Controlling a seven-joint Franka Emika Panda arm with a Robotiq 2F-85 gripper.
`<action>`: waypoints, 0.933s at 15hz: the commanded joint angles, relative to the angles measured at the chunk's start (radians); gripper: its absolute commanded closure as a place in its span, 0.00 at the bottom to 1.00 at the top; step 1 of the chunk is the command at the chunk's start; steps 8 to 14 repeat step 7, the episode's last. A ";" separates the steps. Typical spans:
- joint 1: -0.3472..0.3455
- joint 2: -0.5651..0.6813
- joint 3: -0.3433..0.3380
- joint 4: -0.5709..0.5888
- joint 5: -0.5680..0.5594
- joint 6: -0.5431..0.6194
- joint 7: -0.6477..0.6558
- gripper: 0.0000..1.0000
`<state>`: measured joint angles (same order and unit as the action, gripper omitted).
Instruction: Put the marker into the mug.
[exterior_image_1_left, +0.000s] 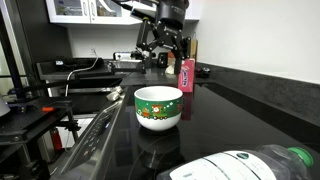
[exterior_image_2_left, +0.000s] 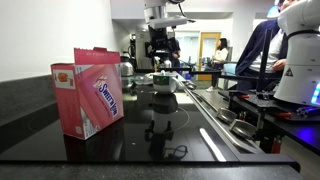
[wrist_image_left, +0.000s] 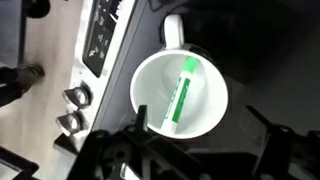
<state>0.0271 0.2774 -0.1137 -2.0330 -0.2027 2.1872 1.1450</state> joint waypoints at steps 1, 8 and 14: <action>-0.051 -0.048 0.023 -0.010 0.139 -0.031 -0.269 0.00; -0.053 -0.058 0.002 0.002 0.208 -0.050 -0.547 0.00; -0.053 -0.058 0.002 0.002 0.208 -0.050 -0.547 0.00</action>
